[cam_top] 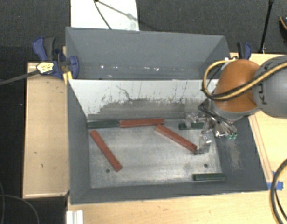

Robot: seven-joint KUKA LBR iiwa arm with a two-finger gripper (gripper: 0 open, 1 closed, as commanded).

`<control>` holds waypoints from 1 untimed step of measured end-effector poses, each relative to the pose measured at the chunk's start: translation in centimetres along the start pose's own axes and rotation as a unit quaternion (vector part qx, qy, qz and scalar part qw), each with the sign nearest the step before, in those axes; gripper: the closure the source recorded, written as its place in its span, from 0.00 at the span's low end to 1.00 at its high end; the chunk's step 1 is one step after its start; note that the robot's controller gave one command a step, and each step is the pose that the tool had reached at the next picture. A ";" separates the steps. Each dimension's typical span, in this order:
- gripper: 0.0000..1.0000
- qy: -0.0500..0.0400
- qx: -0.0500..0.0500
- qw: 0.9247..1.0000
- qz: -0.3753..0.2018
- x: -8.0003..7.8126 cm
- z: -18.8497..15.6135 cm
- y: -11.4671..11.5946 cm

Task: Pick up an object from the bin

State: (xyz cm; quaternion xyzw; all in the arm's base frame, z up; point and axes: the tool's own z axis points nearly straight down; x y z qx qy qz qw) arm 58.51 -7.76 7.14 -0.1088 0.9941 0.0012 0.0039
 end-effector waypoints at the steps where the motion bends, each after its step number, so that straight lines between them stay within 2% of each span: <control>1: 1.00 0.000 0.002 1.000 0.001 0.2 -0.1 -0.4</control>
Offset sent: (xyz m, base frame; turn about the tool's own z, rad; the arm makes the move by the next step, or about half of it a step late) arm 0.0000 0.0000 0.0000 0.0000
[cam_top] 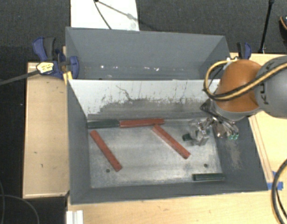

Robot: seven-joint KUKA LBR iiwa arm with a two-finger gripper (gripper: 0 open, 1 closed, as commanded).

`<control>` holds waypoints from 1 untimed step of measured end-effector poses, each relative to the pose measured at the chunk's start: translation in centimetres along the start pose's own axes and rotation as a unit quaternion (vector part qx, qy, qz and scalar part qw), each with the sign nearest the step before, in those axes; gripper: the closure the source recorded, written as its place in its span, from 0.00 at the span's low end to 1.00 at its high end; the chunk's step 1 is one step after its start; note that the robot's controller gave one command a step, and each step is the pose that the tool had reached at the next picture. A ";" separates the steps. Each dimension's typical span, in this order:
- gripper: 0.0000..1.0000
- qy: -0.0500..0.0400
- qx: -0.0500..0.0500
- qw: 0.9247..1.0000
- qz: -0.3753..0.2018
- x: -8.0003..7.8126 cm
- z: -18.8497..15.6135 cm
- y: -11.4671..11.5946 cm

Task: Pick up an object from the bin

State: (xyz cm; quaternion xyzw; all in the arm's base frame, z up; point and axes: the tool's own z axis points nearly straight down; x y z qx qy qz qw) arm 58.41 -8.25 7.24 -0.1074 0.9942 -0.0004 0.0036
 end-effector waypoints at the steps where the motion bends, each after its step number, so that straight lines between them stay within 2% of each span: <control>1: 0.00 0.002 0.000 1.000 -0.001 0.1 0.1 0.0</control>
Offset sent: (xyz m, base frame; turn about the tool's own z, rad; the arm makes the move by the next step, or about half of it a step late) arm 0.0000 0.0000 0.0000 0.0000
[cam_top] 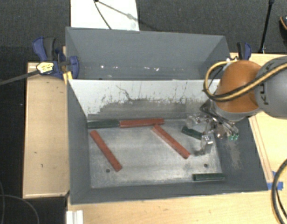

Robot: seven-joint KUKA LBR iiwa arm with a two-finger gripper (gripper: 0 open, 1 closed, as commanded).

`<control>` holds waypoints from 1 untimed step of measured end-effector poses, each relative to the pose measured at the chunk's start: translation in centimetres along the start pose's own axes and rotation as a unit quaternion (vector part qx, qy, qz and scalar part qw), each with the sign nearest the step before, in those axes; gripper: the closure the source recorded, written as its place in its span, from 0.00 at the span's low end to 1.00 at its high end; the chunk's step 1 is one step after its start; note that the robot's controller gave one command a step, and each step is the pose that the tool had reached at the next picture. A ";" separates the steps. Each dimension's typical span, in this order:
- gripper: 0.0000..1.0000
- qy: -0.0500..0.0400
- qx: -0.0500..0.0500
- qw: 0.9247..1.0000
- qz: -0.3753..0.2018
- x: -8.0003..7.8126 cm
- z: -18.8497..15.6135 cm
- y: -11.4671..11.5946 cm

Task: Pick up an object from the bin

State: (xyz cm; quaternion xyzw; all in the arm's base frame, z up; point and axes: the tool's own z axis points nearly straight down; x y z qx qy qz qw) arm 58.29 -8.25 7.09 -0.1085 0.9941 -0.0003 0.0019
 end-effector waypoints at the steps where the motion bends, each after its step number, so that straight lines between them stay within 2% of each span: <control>1: 1.00 -0.001 0.001 1.000 -0.001 -0.1 -0.1 0.0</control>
Offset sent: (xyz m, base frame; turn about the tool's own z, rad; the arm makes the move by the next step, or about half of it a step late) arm 0.0000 0.0000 0.0000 0.0000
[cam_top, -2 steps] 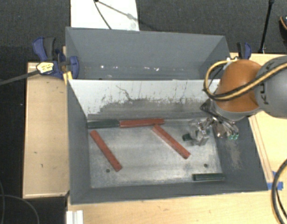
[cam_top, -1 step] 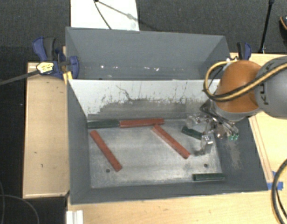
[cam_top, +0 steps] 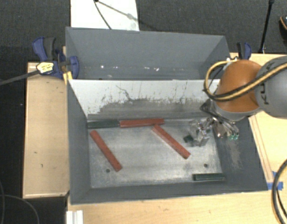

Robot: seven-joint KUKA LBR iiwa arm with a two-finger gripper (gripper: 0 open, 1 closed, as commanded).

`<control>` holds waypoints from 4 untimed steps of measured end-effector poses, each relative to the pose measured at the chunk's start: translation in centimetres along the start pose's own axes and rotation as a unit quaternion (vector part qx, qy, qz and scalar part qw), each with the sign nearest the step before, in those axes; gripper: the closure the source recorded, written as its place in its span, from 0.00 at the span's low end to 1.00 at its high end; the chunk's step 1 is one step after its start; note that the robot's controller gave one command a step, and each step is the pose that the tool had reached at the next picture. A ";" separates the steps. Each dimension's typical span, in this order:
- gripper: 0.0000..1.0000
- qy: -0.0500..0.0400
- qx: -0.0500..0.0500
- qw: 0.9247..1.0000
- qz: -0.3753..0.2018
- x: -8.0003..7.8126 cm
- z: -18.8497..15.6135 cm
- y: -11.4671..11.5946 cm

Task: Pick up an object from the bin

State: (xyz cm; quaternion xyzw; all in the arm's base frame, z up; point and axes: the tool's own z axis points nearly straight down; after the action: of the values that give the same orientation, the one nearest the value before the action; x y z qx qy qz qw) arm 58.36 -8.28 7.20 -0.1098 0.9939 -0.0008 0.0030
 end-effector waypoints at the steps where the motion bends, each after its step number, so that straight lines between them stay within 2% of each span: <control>1: 1.00 -0.003 0.001 1.000 -0.019 0.0 -14.4 -0.1; 2: 0.00 0.001 -0.001 1.000 -0.019 0.1 -13.9 -0.1; 3: 0.00 0.005 -0.002 0.999 0.032 0.8 -0.4 0.3; 4: 1.00 0.001 -0.001 1.000 0.030 0.6 -0.9 0.1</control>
Offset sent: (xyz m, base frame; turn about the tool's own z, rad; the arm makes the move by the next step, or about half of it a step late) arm -0.0029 -0.0010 0.1381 -0.0406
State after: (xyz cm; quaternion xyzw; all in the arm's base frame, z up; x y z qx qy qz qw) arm 57.74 -8.26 8.13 -0.0795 0.9968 -0.0001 0.0017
